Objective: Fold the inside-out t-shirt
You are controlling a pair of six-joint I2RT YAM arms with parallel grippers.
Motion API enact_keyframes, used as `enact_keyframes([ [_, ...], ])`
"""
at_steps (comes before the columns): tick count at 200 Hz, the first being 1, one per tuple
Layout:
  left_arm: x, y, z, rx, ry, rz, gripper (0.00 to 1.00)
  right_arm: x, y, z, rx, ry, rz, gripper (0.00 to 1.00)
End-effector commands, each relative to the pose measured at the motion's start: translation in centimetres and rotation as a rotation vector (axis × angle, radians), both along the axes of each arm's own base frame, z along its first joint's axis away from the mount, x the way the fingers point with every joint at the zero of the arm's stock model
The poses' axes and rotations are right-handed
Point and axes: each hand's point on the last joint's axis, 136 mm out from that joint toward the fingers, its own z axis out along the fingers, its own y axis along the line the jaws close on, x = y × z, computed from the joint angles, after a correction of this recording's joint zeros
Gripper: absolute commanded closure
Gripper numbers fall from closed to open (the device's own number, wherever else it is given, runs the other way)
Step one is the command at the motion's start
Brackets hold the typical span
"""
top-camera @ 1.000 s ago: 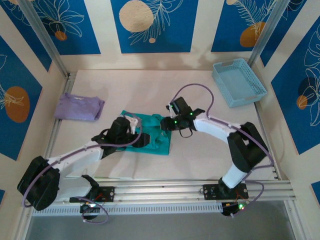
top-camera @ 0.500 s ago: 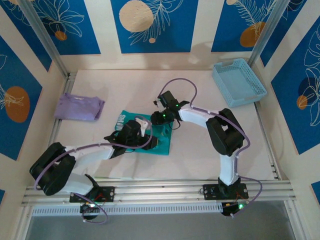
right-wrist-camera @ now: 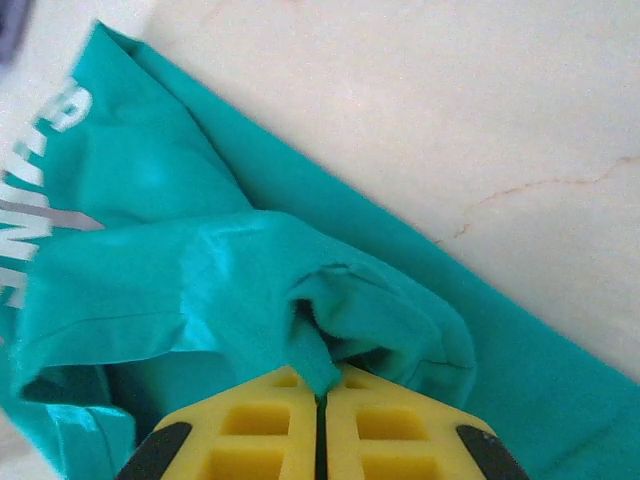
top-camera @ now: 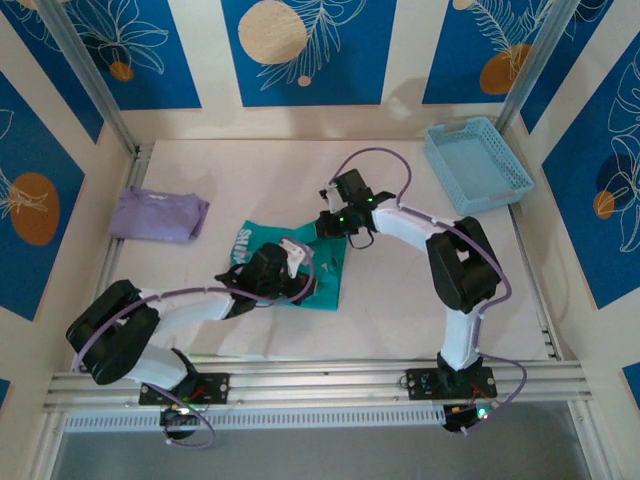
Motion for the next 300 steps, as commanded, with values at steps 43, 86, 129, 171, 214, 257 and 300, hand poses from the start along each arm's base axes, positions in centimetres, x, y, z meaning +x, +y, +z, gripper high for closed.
enact_keyframes([
  [43, -3.1, -3.8, 2.3, -0.050, -0.154, -0.263, 0.96, 0.0, -2.5, -0.3, 0.138, 0.245, -0.039, 0.90],
  [86, -4.3, -7.1, 0.0, -0.031, -0.165, -0.340, 0.93, 1.3, -5.3, -3.6, 0.140, 0.352, -0.127, 0.84],
  [129, -5.5, -10.9, -1.1, -0.047, -0.165, -0.386, 0.68, 1.5, -5.6, -3.0, 0.102, 0.345, -0.146, 0.72],
  [171, -5.5, -9.2, 3.9, -0.115, -0.226, -0.338, 0.41, 1.0, -7.5, -0.4, 0.019, 0.277, -0.187, 0.59],
  [214, -0.9, -0.5, 6.4, -0.052, -0.183, -0.034, 0.34, -2.8, -11.0, 2.3, -0.106, 0.158, -0.240, 0.53],
  [257, 4.7, 11.1, 2.8, 0.021, 0.065, 0.395, 0.32, -12.4, -5.6, 2.0, -0.013, 0.202, -0.058, 0.48],
  [300, 3.7, 11.1, -2.1, 0.050, 0.259, 0.334, 0.32, -16.5, -3.9, -2.9, -0.041, 0.371, -0.071, 0.52],
])
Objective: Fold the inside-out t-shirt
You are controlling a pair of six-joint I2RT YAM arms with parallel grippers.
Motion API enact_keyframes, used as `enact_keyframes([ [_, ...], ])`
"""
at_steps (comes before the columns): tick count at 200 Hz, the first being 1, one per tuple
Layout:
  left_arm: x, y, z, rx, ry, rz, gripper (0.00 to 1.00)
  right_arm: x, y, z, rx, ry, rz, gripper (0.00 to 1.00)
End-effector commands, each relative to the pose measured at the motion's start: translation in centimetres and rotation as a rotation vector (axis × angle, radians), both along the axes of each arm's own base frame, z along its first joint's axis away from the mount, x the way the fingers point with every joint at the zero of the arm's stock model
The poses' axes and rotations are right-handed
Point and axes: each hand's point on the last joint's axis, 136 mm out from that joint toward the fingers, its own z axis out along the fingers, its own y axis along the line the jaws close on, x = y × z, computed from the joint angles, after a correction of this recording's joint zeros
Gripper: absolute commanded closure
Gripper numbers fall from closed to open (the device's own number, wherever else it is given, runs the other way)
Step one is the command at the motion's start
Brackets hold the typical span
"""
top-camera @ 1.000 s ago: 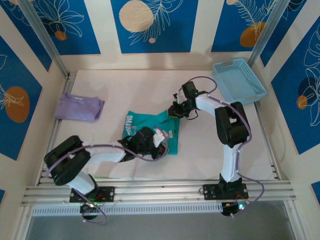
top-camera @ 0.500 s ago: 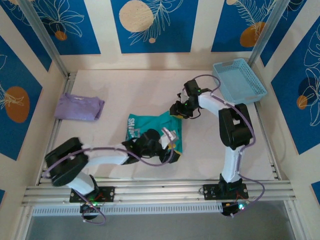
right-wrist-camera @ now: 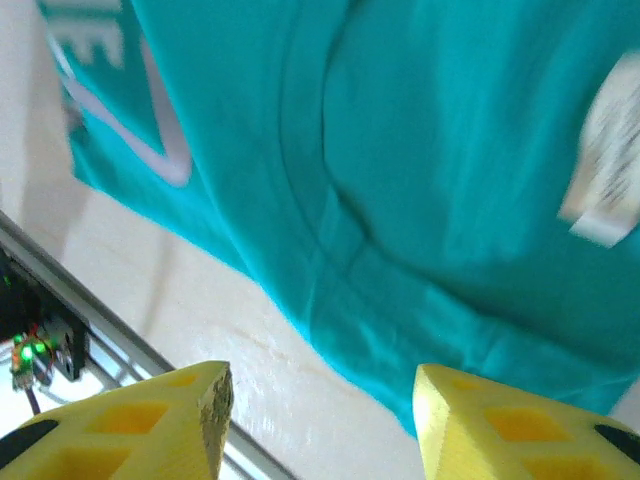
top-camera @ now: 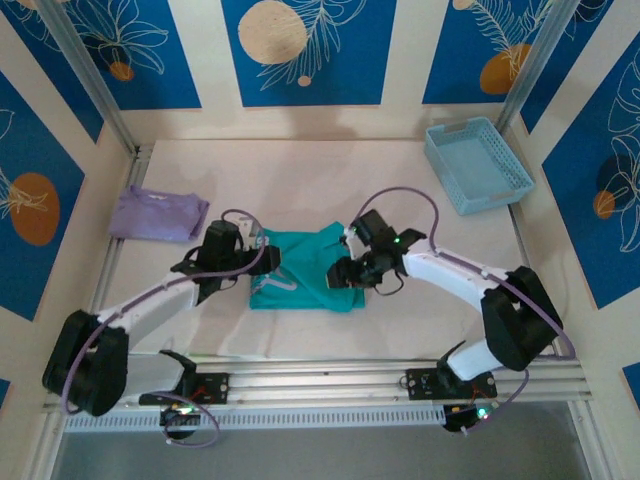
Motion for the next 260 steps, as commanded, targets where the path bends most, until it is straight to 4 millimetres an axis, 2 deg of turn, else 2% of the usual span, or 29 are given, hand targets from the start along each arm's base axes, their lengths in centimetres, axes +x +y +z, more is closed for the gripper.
enact_keyframes([
  [1, -2.9, -0.9, -3.3, -0.032, 0.169, -0.075, 0.32, -0.3, 0.1, -2.4, -0.013, 0.096, -0.078, 0.52],
  [22, -4.6, -1.8, -4.9, -0.040, 0.211, -0.140, 0.33, 1.6, -0.8, -3.8, -0.082, 0.101, -0.115, 0.55],
  [35, -6.2, -2.3, -5.7, -0.035, 0.233, -0.184, 0.34, 3.3, -1.0, -4.0, -0.107, 0.086, -0.124, 0.55],
  [53, -9.2, -3.3, -6.4, -0.040, 0.255, -0.250, 0.34, 5.8, -1.1, -4.3, -0.131, 0.073, -0.125, 0.56],
  [70, -12.3, -5.0, -6.3, -0.066, 0.252, -0.332, 0.33, 8.4, -0.4, -4.2, -0.123, 0.066, -0.110, 0.56],
  [90, -15.3, -8.2, -4.9, -0.118, 0.186, -0.452, 0.33, 11.3, 1.9, -3.3, -0.066, 0.040, -0.067, 0.56],
  [119, -17.1, -13.9, -1.4, -0.199, 0.056, -0.636, 0.33, 13.3, 6.7, -0.7, 0.095, 0.010, 0.051, 0.56],
  [133, -18.2, -16.7, 0.2, -0.235, 0.042, -0.750, 0.33, 13.6, 7.3, 1.0, 0.126, -0.019, 0.077, 0.56],
  [142, -18.5, -17.3, 1.0, -0.253, 0.039, -0.786, 0.33, 13.5, 6.7, 1.9, 0.124, -0.049, 0.074, 0.56],
  [156, -17.2, -16.4, 2.2, -0.241, -0.019, -0.742, 0.33, 13.2, 4.8, 3.3, 0.123, -0.101, 0.039, 0.55],
  [168, -14.9, -14.1, 3.0, -0.234, -0.058, -0.635, 0.33, 12.8, 2.9, 3.7, 0.126, -0.111, -0.017, 0.54],
  [185, -9.7, -9.1, 3.5, -0.204, -0.059, -0.379, 0.33, 12.5, 0.7, 3.1, 0.120, -0.094, -0.105, 0.53],
  [204, -4.3, -2.5, 1.9, -0.063, -0.013, -0.094, 0.33, 12.1, -0.9, 1.3, 0.045, -0.061, -0.169, 0.52],
  [220, -0.9, 0.7, 1.0, 0.014, 0.002, 0.033, 0.33, 11.8, -2.2, -0.3, -0.007, -0.029, -0.221, 0.52],
  [238, 2.0, 2.0, -0.2, 0.039, 0.024, 0.083, 0.34, 11.4, -3.3, -1.7, -0.029, 0.003, -0.266, 0.53],
  [260, 4.2, 0.9, -1.7, 0.024, 0.069, 0.038, 0.41, 11.2, -2.9, -2.7, -0.019, 0.029, -0.273, 0.55],
])
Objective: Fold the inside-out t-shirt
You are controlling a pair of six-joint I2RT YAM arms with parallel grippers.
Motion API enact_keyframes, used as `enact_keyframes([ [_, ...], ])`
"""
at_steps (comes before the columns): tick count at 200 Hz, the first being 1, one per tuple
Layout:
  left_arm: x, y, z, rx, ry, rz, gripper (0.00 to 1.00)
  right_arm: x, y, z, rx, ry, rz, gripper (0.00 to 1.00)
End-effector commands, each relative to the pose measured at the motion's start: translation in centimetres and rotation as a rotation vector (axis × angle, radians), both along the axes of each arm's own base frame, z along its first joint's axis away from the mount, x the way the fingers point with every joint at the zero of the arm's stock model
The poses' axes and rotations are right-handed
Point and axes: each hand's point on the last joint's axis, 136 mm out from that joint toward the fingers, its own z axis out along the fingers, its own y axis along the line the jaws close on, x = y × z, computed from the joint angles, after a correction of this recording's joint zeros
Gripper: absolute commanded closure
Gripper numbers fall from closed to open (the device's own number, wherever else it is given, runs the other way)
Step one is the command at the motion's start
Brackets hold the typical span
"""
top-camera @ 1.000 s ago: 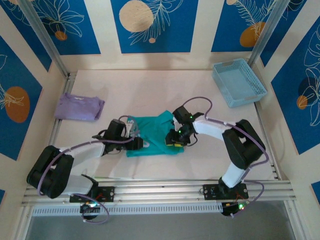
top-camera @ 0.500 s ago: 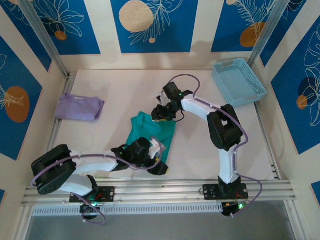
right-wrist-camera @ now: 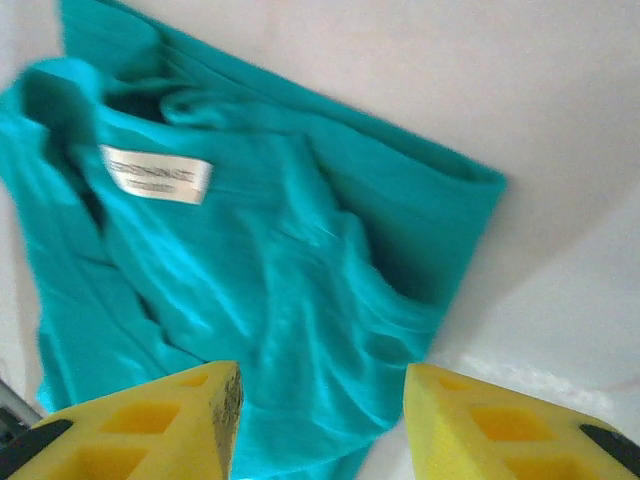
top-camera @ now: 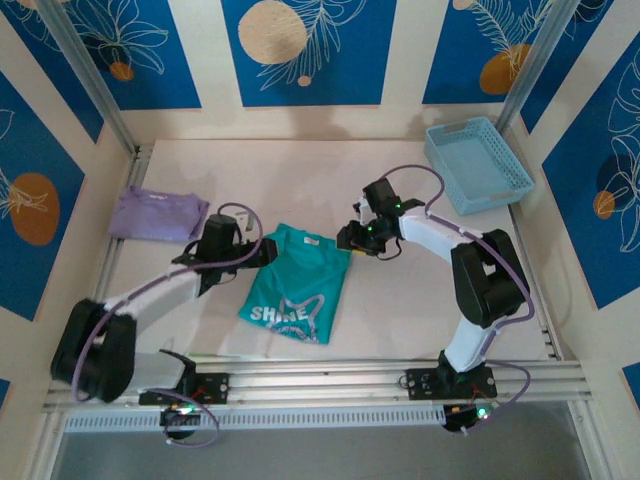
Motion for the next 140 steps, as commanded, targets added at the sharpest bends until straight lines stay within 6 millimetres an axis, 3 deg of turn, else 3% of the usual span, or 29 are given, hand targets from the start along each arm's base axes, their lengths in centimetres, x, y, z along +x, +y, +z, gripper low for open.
enact_keyframes([
  [1, 1.7, -0.3, -1.5, 0.033, 0.047, -0.038, 0.41, -0.1, -0.2, -1.4, -0.004, 0.042, -0.046, 0.55],
  [26, 3.2, -2.1, -2.2, -0.004, 0.059, -0.097, 0.47, -0.1, 0.9, -1.9, 0.016, 0.046, -0.027, 0.58],
  [50, 4.1, -2.2, -3.0, 0.027, 0.058, -0.109, 0.53, 0.3, 1.1, -2.6, 0.012, 0.049, -0.023, 0.64],
  [79, 5.2, -2.2, -3.5, 0.058, 0.046, -0.105, 0.71, 1.2, 0.8, -2.3, -0.004, 0.018, -0.020, 0.78],
  [108, 5.8, -1.6, -2.7, 0.091, 0.019, -0.090, 0.80, 1.5, 0.1, -1.4, -0.016, -0.018, -0.013, 0.88],
  [140, 6.1, -0.4, -0.8, 0.068, -0.034, -0.039, 0.88, 1.6, -1.1, -0.3, 0.002, -0.056, -0.030, 0.90],
])
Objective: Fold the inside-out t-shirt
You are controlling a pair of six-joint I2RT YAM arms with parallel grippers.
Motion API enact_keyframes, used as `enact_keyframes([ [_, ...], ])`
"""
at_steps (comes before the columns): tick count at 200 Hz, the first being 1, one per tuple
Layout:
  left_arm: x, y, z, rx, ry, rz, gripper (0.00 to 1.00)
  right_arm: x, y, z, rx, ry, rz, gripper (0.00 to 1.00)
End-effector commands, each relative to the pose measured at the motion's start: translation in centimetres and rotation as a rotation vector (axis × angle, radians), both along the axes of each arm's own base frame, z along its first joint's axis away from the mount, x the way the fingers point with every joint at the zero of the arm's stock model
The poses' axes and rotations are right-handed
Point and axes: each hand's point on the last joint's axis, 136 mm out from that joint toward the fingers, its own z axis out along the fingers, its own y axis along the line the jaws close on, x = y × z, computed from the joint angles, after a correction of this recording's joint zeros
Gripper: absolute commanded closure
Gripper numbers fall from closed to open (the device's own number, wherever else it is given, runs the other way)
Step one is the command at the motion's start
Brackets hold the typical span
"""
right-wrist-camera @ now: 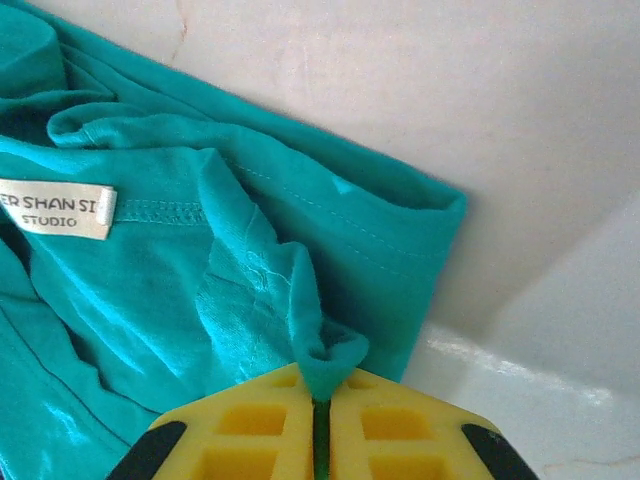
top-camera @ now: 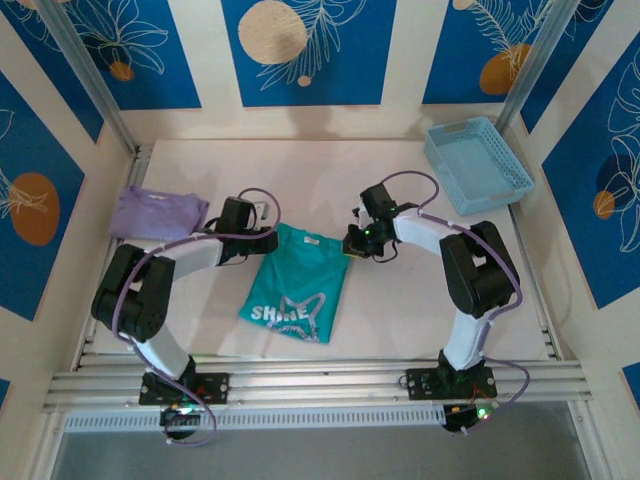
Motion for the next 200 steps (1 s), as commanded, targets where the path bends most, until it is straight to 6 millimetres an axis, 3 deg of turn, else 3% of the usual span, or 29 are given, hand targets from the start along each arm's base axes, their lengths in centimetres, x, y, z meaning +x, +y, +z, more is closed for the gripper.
enact_keyframes([
  [1, 1.0, 1.2, 2.6, -0.011, -0.083, 0.039, 0.88, 0.6, -0.9, 2.2, 0.018, -0.075, -0.004, 0.90],
  [39, 1.9, 1.8, 2.6, -0.069, -0.094, 0.095, 0.86, 1.1, -1.3, 2.1, 0.037, -0.078, -0.019, 0.87],
  [58, 2.1, 1.7, 1.7, -0.060, -0.065, 0.096, 0.67, 1.3, -1.6, 1.9, 0.006, -0.078, -0.016, 0.79],
  [99, 1.9, 2.6, 2.5, -0.003, -0.101, 0.109, 0.48, 1.4, -2.9, 3.8, -0.115, -0.177, 0.007, 0.67],
  [116, 1.4, 2.7, 3.0, 0.056, -0.135, 0.088, 0.47, 0.9, -1.3, 4.3, -0.133, -0.206, 0.065, 0.67],
  [150, 0.8, 2.5, 3.8, 0.263, -0.209, 0.038, 0.47, 0.9, 1.6, 3.3, -0.280, -0.227, 0.173, 0.67],
  [175, 0.5, 0.4, 4.0, 0.328, -0.242, -0.058, 0.55, 1.4, 2.5, 1.8, -0.335, -0.200, 0.195, 0.67],
  [200, 0.4, -1.8, 2.9, 0.345, -0.219, -0.133, 0.56, 1.8, 2.9, 0.6, -0.343, -0.171, 0.200, 0.68],
])
